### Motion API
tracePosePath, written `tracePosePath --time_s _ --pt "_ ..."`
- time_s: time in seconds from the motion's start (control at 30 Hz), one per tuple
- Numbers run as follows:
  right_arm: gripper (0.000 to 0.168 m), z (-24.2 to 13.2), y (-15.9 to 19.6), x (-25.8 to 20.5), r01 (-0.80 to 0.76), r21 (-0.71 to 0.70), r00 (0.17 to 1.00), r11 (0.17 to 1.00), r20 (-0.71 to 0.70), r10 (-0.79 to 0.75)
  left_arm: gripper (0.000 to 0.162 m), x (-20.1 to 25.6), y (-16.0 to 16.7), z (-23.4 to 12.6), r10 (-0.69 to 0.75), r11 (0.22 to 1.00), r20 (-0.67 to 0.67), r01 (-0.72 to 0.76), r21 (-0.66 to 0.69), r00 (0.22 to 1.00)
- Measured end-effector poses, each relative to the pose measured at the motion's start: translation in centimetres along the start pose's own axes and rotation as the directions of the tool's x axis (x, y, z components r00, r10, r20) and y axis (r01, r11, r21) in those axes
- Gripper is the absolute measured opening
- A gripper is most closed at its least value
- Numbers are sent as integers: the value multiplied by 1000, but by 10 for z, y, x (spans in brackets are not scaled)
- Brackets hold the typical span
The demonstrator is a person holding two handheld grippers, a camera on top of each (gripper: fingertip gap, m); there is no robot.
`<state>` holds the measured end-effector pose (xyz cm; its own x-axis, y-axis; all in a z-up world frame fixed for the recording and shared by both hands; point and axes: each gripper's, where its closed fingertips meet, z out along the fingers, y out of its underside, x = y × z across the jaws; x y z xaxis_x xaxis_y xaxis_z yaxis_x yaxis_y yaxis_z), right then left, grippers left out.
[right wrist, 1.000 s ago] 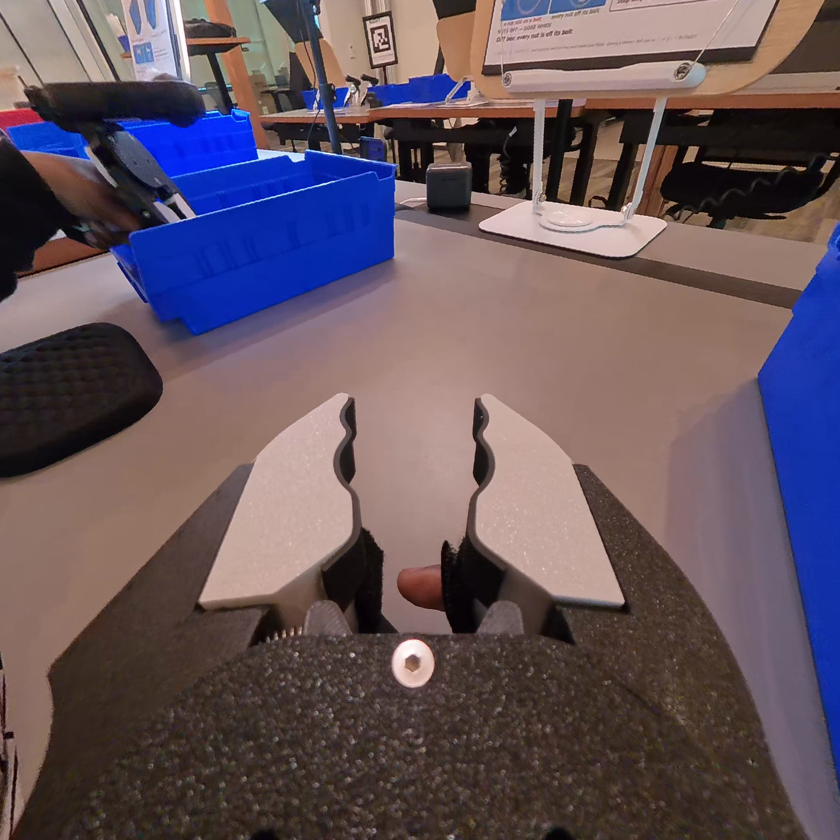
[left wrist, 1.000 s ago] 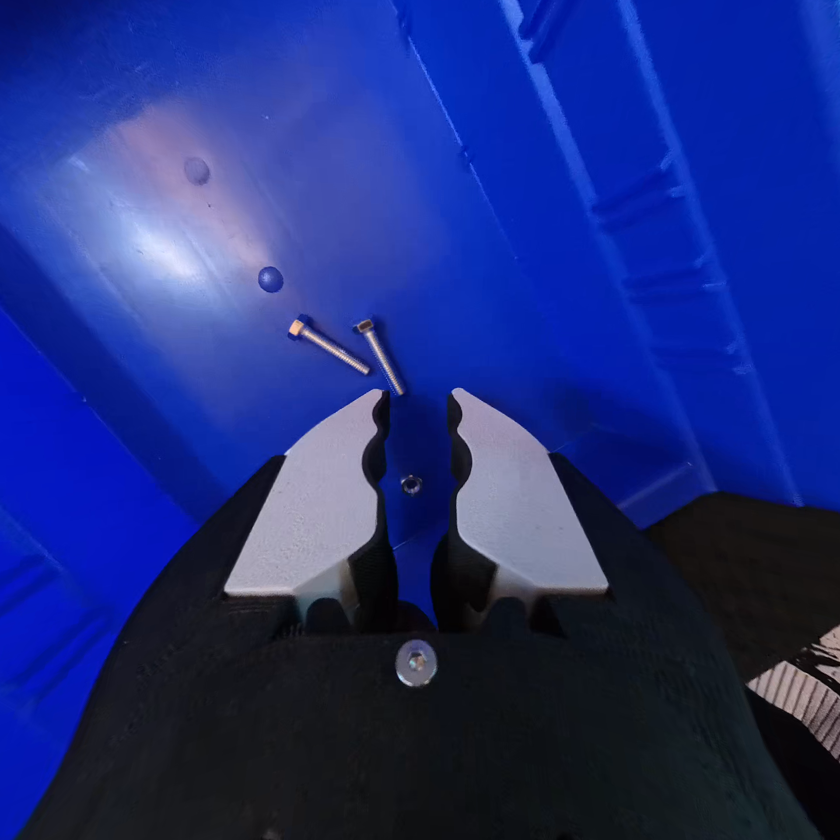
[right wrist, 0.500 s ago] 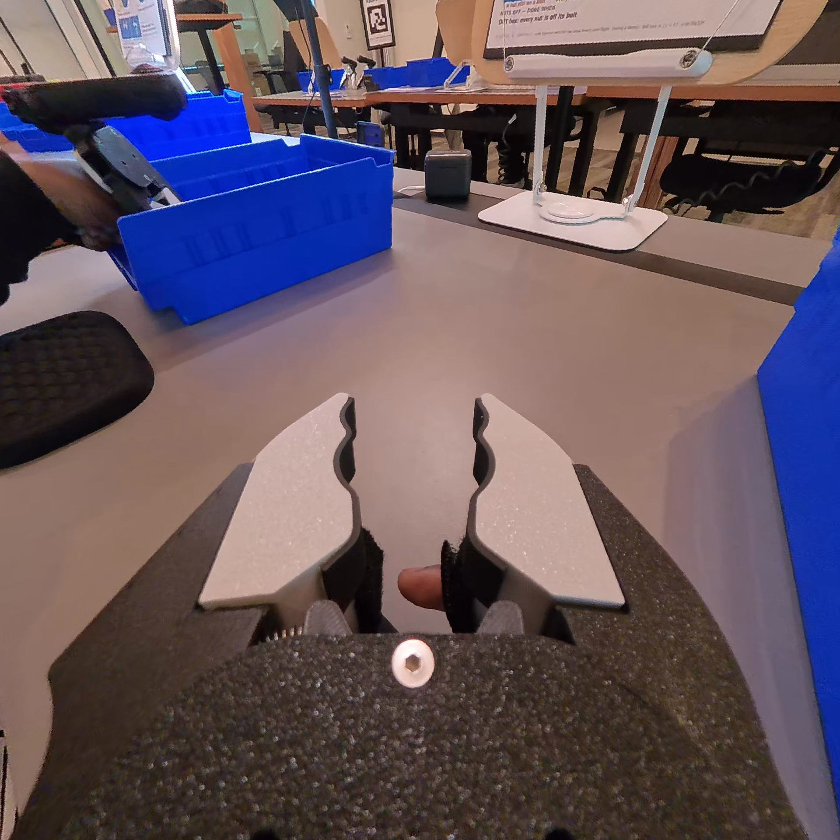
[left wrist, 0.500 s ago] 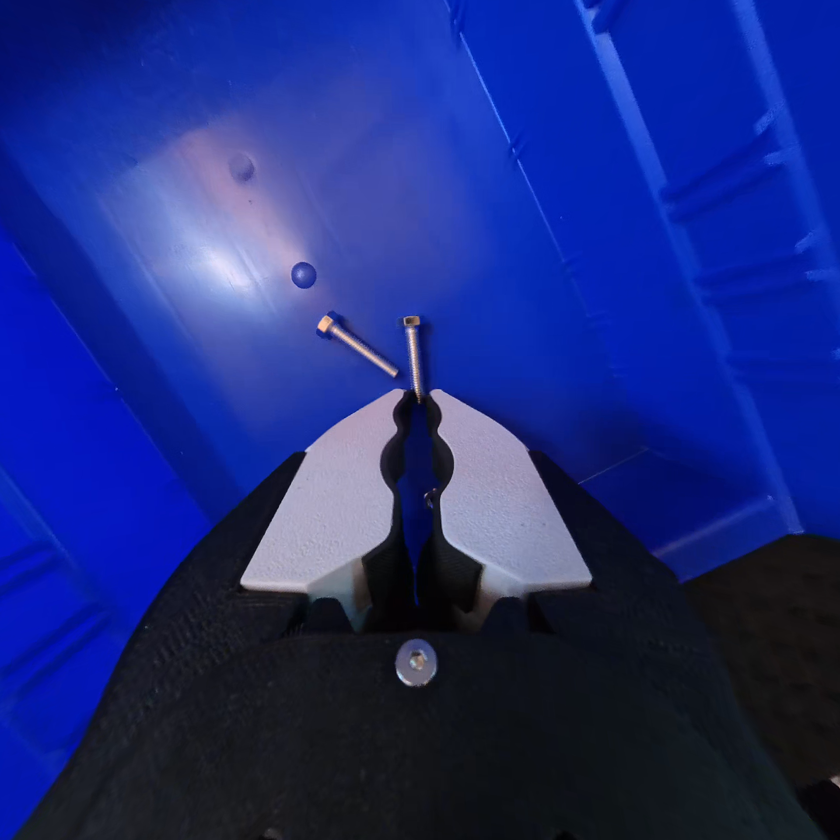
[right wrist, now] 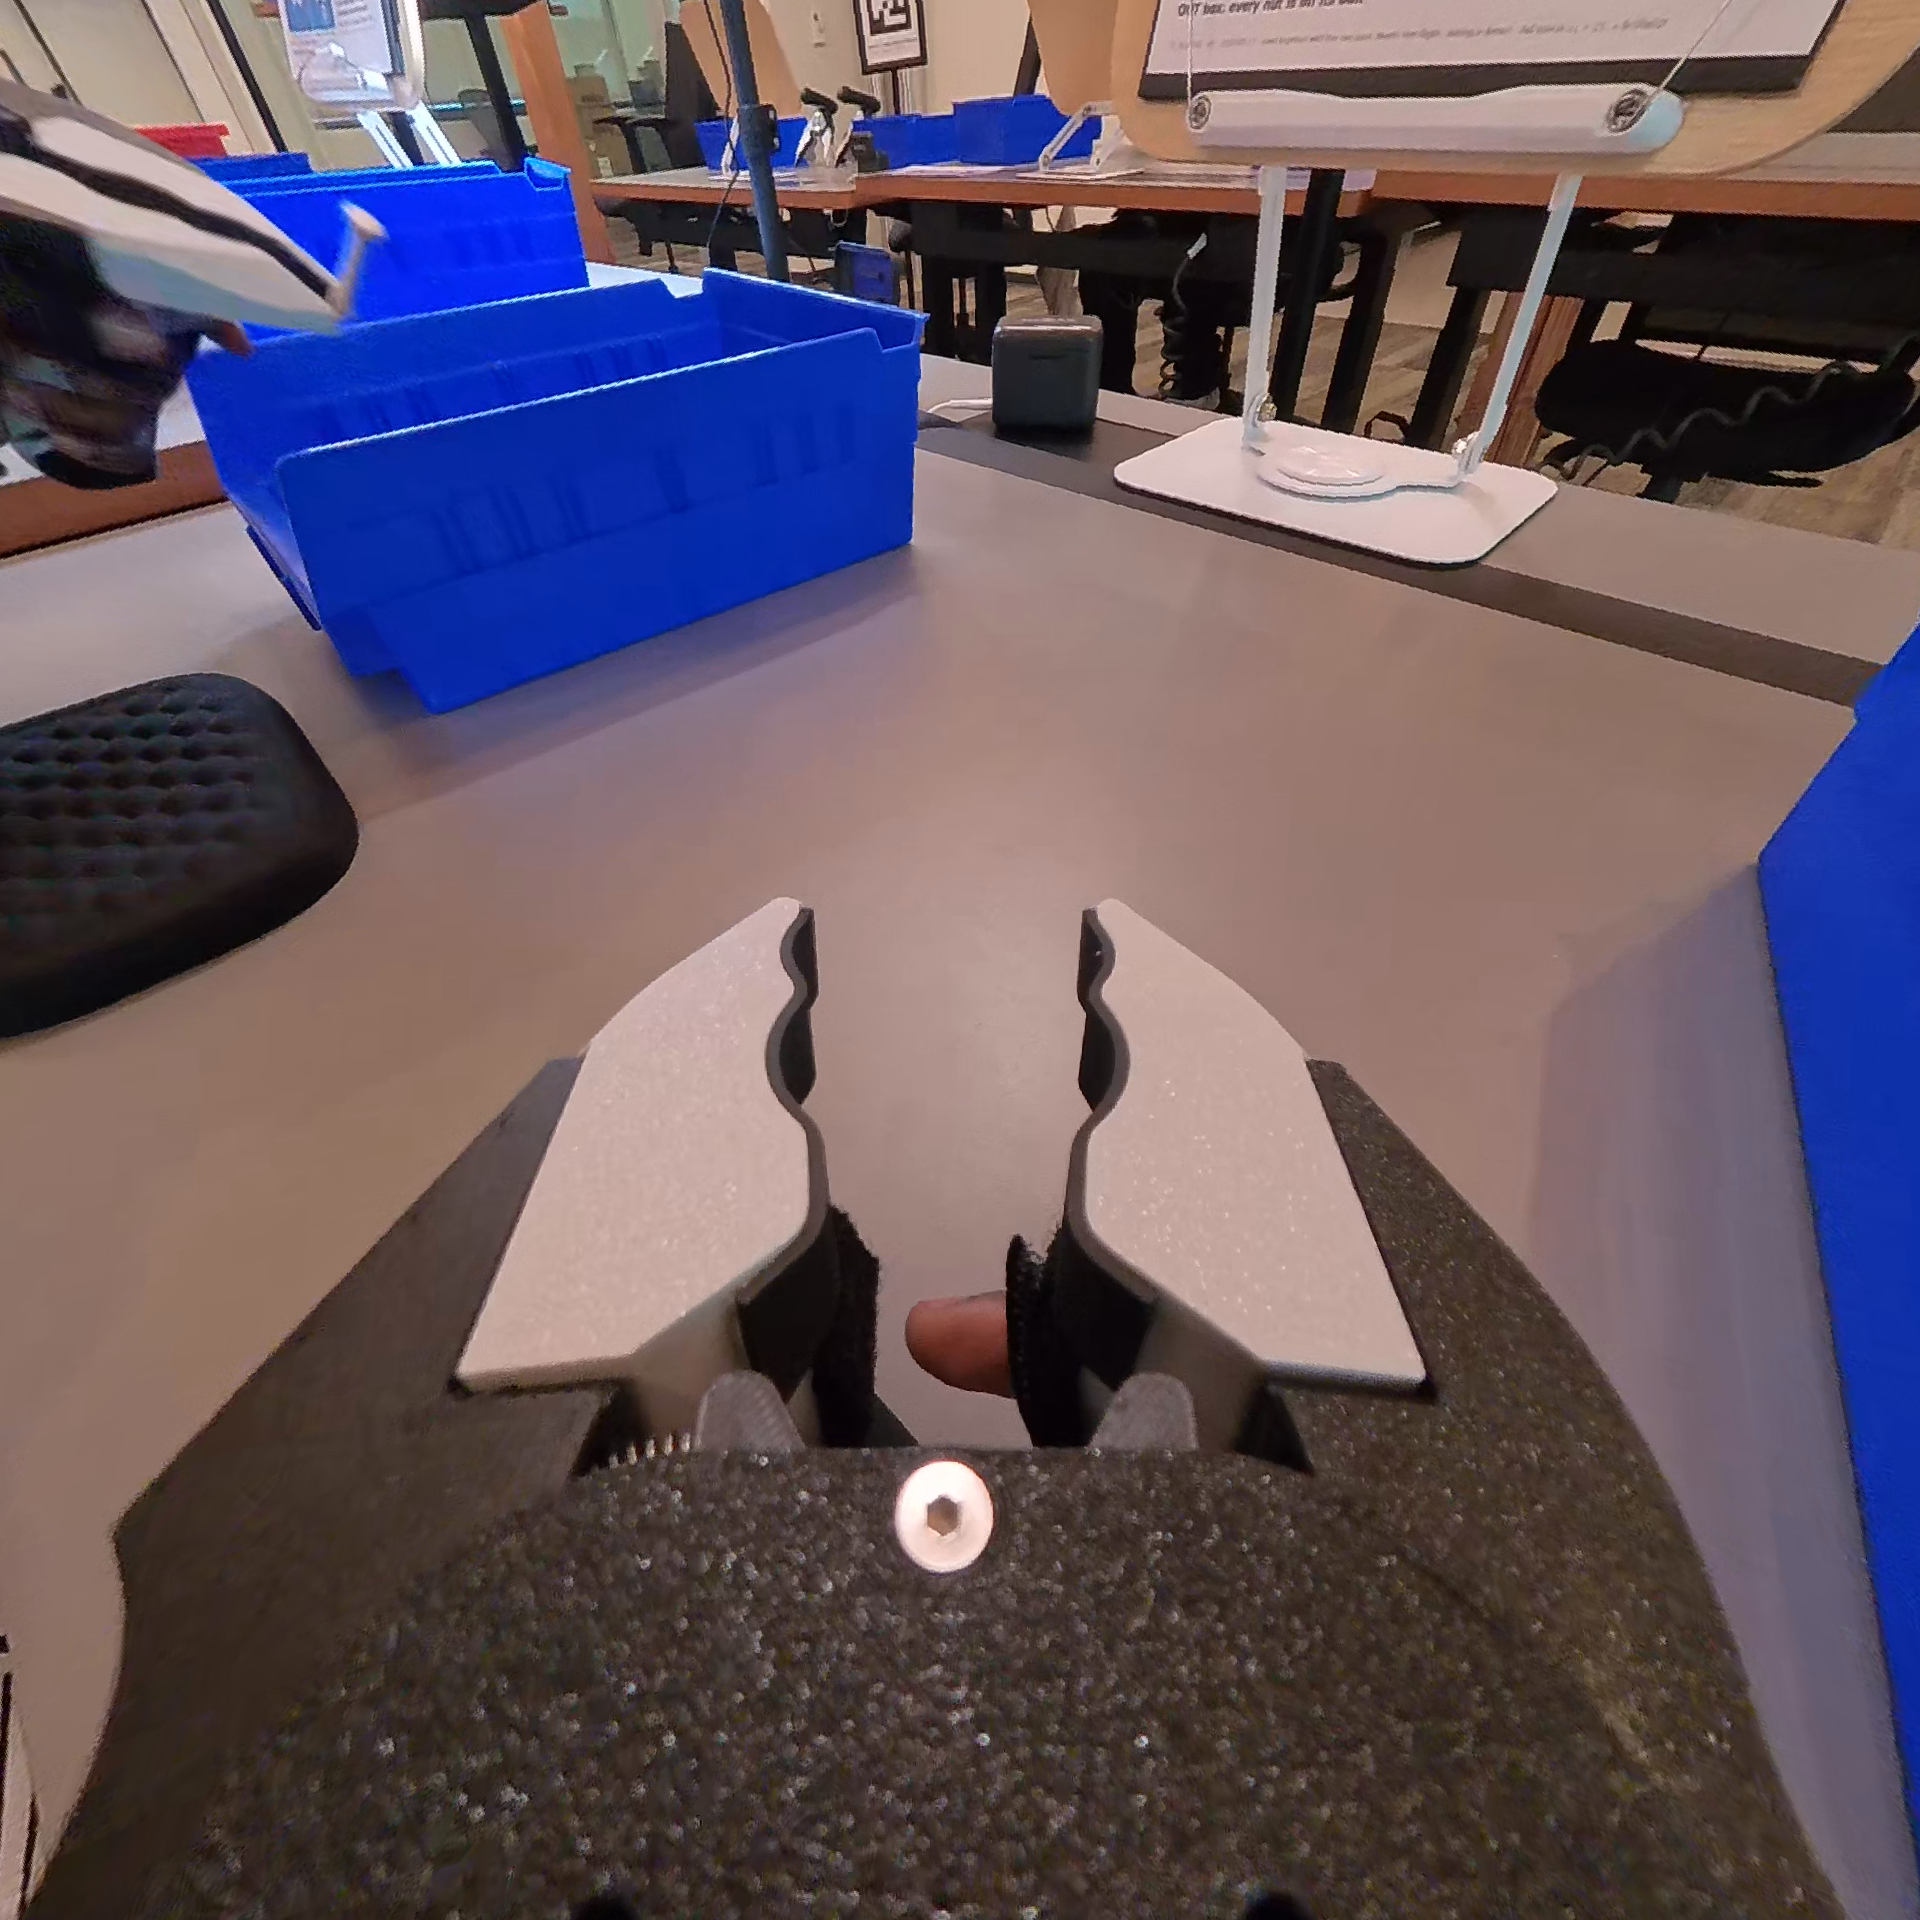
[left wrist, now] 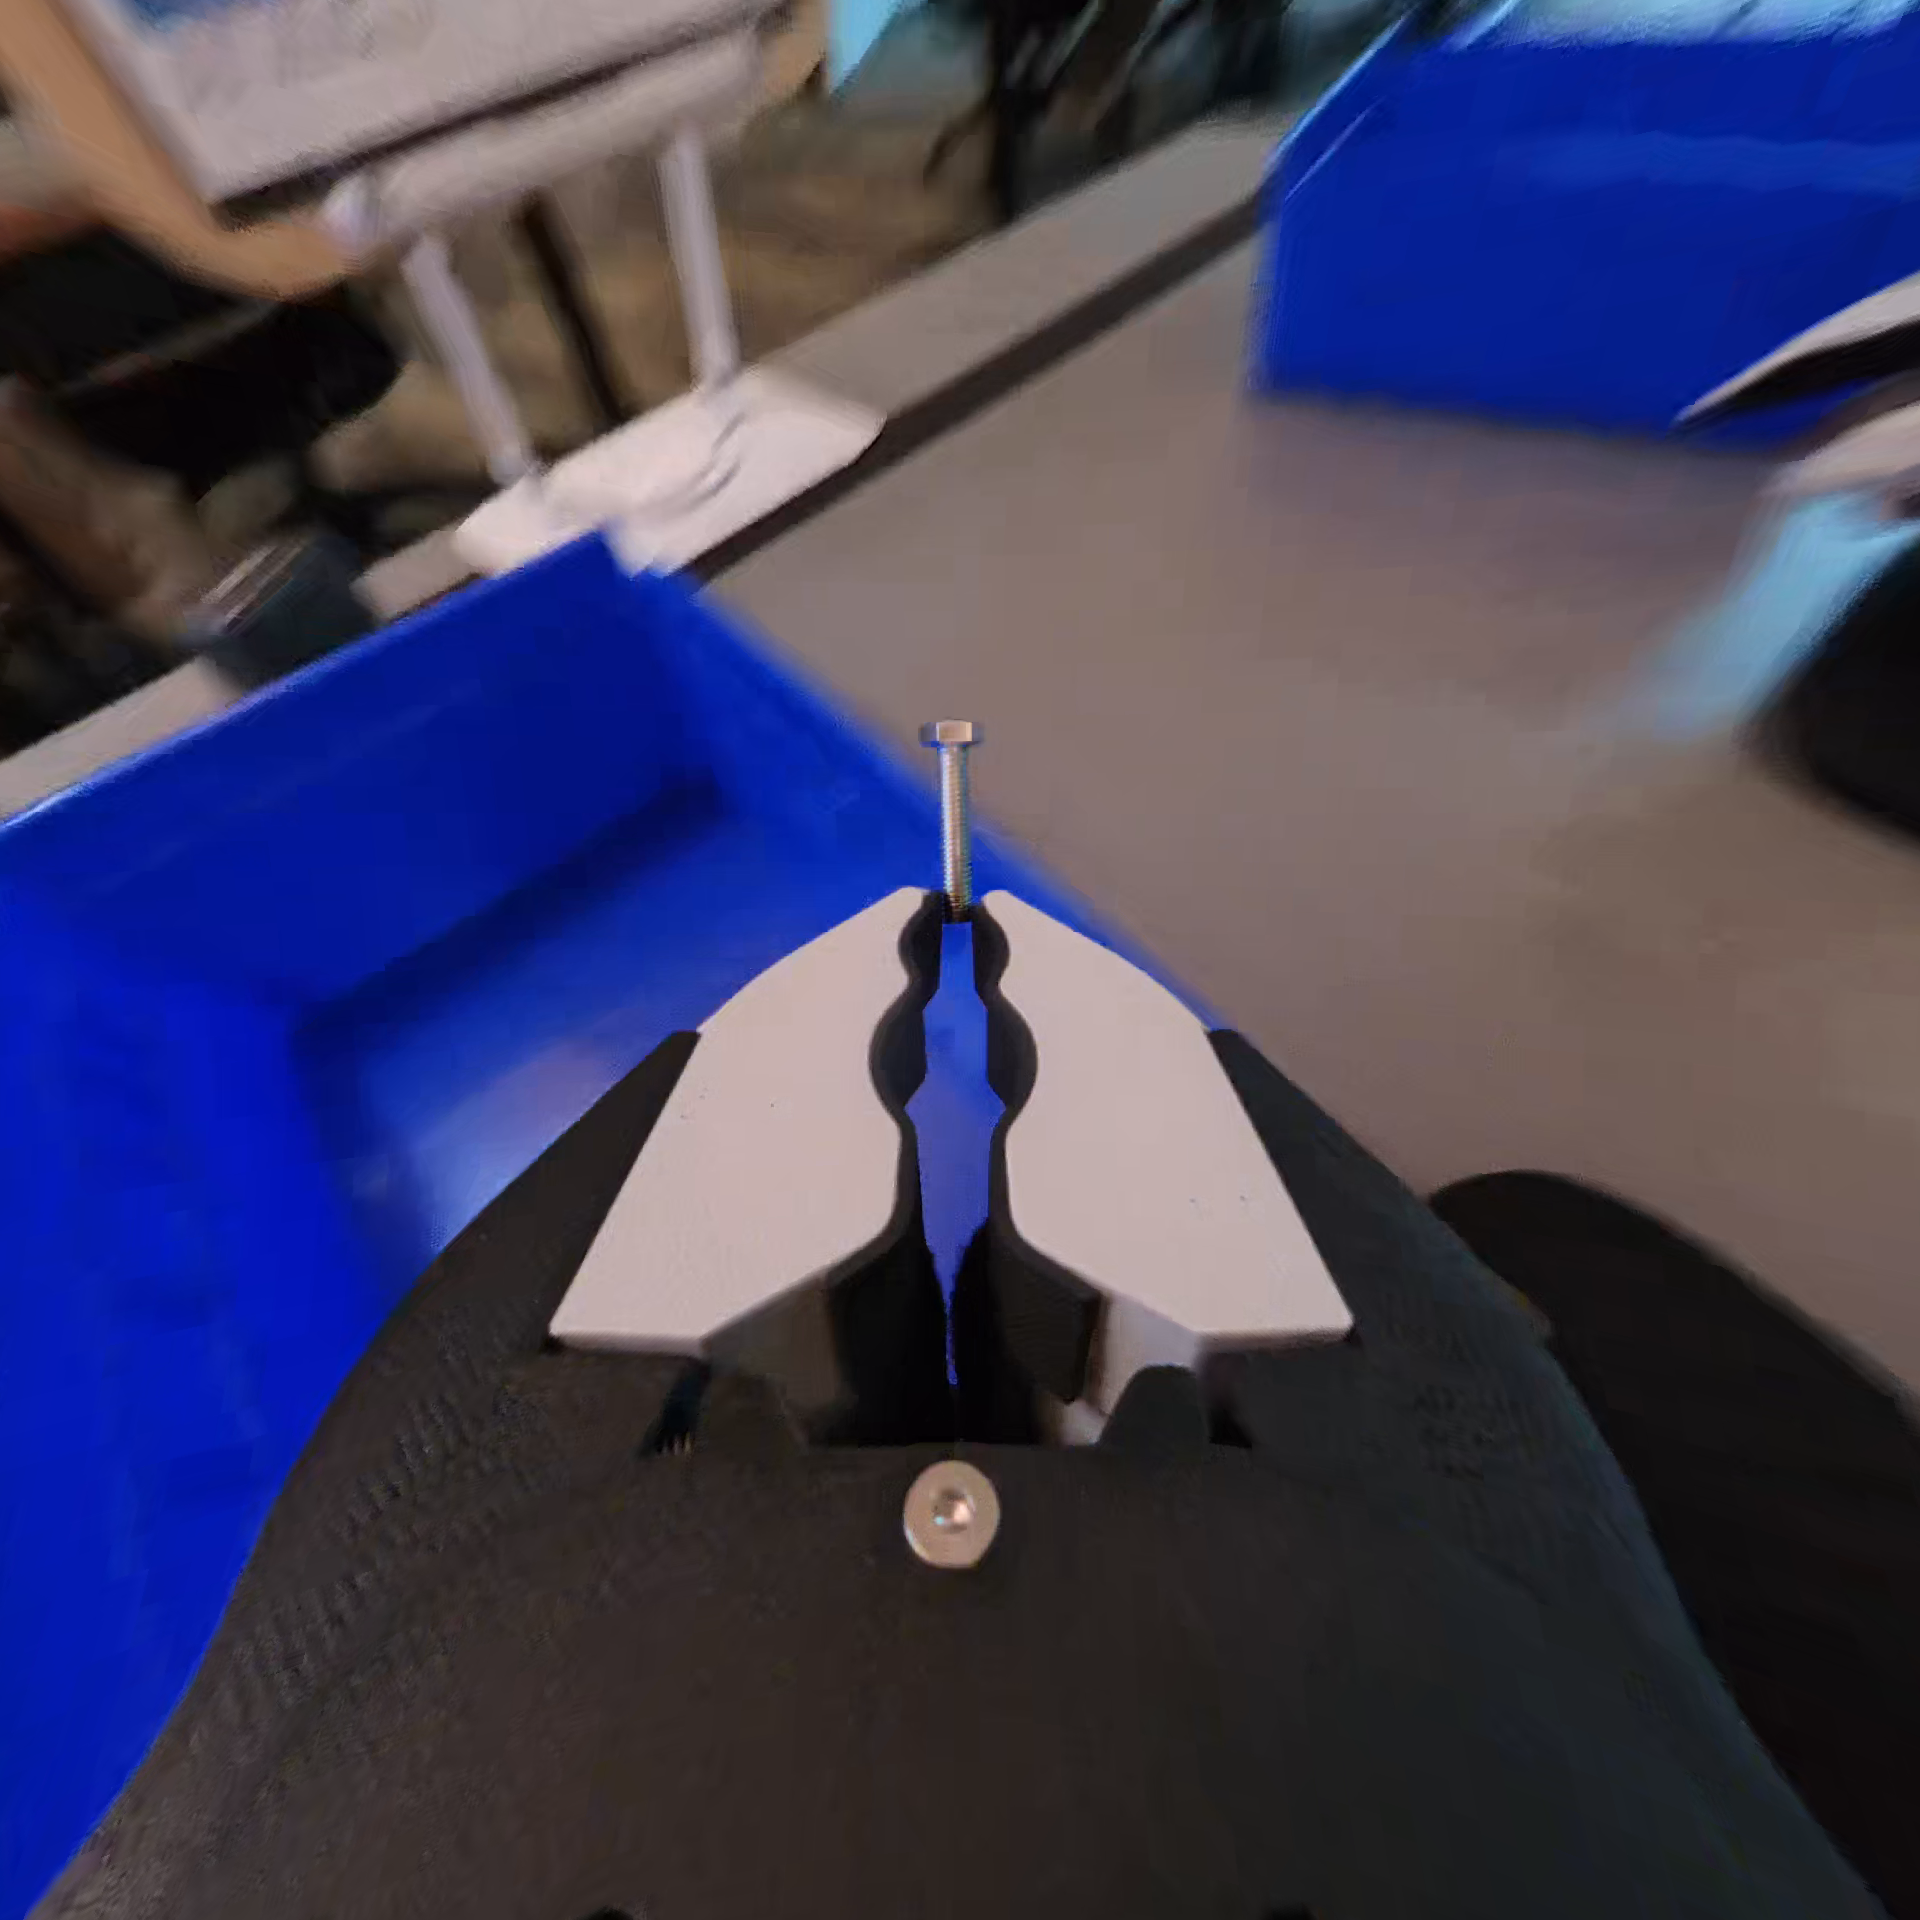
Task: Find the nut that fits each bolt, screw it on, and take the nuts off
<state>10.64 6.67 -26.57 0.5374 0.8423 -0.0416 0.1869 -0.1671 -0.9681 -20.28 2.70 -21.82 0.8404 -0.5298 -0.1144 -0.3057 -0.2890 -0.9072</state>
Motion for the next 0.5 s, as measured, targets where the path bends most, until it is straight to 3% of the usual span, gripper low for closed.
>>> tracePosePath --time_s 0.1,0.17,0.33,0.5 --pt "49 0 0 -2 6 -2 1000 1000 14 -6 6 71 -35 -15 10 979 -335 59 197 942" --pt "48 1 0 -5 15 -4 1000 1000 28 -15 6 113 -39 -18 43 972 -481 74 222 876" --pt "46 -1 0 -33 114 18 977 993 177 -115 6 184 -9 9 33 993 -644 48 108 764" --pt "34 -12 2 -88 287 126 851 950 422 -313 6 219 28 33 -17 998 -712 -25 -49 702"
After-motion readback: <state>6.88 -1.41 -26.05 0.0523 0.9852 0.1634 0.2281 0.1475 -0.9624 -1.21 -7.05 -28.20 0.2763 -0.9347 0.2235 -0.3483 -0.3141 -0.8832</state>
